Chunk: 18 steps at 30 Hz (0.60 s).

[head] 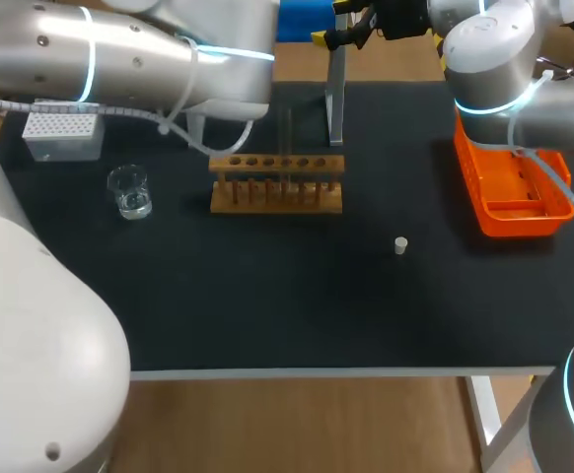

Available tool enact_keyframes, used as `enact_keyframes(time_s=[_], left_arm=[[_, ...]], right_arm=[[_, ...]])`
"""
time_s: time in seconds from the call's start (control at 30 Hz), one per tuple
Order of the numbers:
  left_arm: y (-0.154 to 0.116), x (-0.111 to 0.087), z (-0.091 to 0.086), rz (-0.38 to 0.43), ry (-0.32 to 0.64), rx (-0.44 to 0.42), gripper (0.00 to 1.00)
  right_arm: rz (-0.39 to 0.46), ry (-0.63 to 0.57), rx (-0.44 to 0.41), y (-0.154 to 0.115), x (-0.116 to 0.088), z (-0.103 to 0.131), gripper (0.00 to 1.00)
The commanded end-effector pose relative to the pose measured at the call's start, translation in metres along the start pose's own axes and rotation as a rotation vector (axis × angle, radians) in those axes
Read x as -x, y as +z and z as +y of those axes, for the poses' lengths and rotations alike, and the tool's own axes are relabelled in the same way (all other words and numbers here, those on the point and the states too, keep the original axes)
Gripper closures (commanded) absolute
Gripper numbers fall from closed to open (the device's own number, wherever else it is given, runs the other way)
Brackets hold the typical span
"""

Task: Invert the test tube, pick up the pipette, mount the tip to pipette, aspirate from beaker and dispense into the tube, eject the tip, return the pipette, and cap with the stopper.

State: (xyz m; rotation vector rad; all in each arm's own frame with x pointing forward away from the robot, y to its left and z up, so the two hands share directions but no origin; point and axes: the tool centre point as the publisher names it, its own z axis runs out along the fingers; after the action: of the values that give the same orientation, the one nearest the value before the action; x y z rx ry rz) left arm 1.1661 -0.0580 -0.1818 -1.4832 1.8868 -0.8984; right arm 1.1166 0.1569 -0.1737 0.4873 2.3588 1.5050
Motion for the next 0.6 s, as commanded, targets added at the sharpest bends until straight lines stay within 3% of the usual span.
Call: enact_keyframes(time_s=[0.03,0.6], left_arm=[[0.007,0.0,0.0,0.001,-0.002,0.014,1.0],[0.019,-0.004,0.014,0.022,-0.019,0.042,1.0]], right_arm=[[0.004,0.0,-0.004,-0.001,0.001,0.001,0.0],[0.004,0.0,-0.004,-0.001,0.001,0.001,0.0]])
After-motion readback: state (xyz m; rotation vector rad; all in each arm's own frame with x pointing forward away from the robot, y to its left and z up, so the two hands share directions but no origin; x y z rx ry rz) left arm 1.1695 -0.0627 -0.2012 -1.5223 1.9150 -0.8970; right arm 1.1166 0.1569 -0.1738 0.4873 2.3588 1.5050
